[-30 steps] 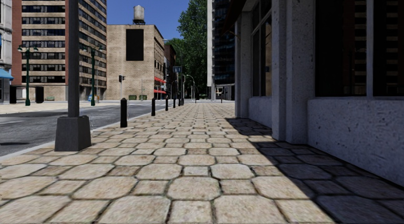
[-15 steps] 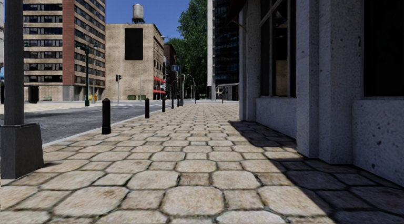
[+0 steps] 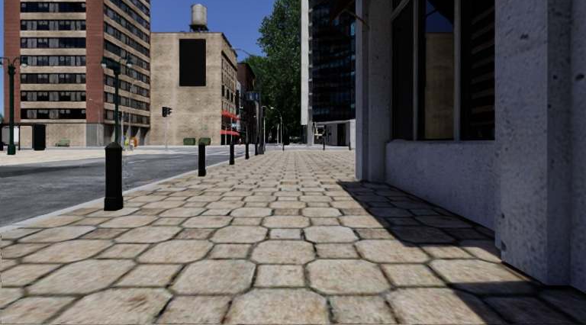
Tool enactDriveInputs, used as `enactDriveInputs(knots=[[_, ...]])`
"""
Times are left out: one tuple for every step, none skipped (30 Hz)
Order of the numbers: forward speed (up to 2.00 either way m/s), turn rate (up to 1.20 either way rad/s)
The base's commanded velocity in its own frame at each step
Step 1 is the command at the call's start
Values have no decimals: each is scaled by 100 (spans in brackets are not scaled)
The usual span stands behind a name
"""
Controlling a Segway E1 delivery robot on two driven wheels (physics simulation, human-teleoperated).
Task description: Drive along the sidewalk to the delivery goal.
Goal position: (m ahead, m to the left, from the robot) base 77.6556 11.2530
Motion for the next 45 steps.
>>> enactDriveInputs(knots=[[200,0],[200,0],[200,0],[200,0],[200,0],[200,0],[200,0],[200,0],[200,0],[200,0],[200,0],[200,0],[200,0],[200,0],[200,0],[200,0],[200,0],[200,0],[200,0],[200,0],[200,0],[200,0],[200,0],[200,0],[200,0],[200,0],[200,0],[200,0],[200,0],[200,0],[200,0],[200,0],[200,0],[200,0],[200,0],[200,0],[200,0],[200,0],[200,0],[200,0],[200,0],[200,0],[200,0],[200,0],[200,0]])
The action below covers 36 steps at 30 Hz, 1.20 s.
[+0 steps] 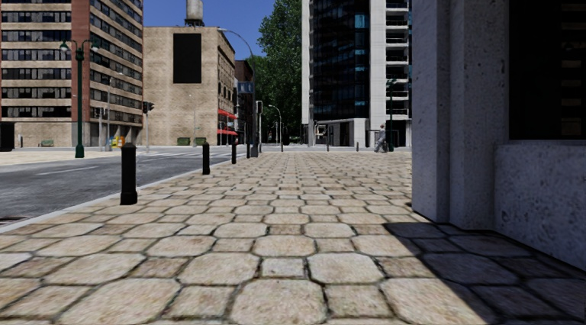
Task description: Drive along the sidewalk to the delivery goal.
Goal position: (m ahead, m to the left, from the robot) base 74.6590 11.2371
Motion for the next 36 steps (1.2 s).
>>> enactDriveInputs(knots=[[200,0],[200,0],[200,0],[200,0],[200,0],[200,0],[200,0],[200,0],[200,0],[200,0],[200,0],[200,0],[200,0],[200,0],[200,0],[200,0],[200,0],[200,0],[200,0],[200,0],[200,0],[200,0],[200,0],[200,0],[200,0],[200,0],[200,0],[200,0],[200,0],[200,0],[200,0],[200,0],[200,0],[200,0],[200,0],[200,0]])
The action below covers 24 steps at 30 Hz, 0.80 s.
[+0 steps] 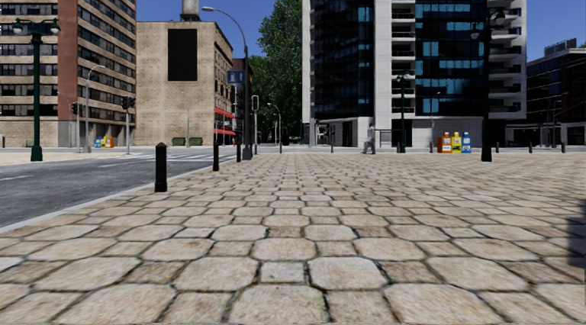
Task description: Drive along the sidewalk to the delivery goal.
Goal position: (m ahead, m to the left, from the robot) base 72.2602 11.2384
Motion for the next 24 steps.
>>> enactDriveInputs(knots=[[200,0],[200,0],[200,0],[200,0],[200,0],[200,0],[200,0],[200,0],[200,0],[200,0],[200,0],[200,0],[200,0],[200,0],[200,0],[200,0],[200,0],[200,0],[200,0],[200,0],[200,0],[200,0],[200,0],[200,0]])
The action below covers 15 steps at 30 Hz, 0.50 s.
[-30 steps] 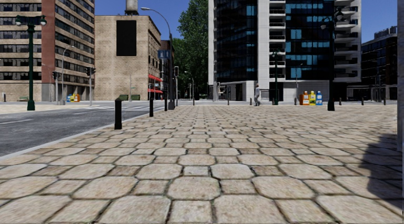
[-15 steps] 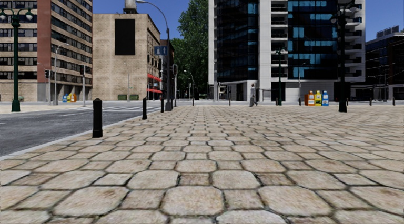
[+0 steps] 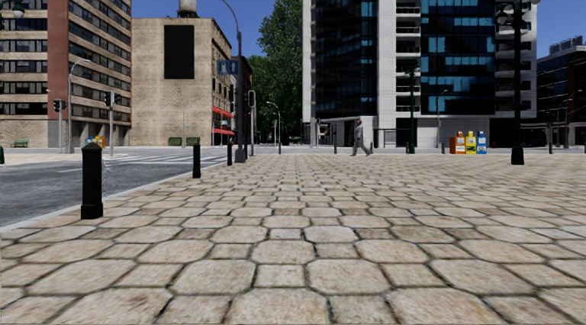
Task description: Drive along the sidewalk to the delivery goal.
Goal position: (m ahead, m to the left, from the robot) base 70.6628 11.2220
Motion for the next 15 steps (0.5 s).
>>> enactDriveInputs(knots=[[200,0],[200,0],[200,0],[200,0],[200,0],[200,0],[200,0],[200,0],[200,0],[200,0],[200,0],[200,0],[200,0],[200,0],[200,0]])
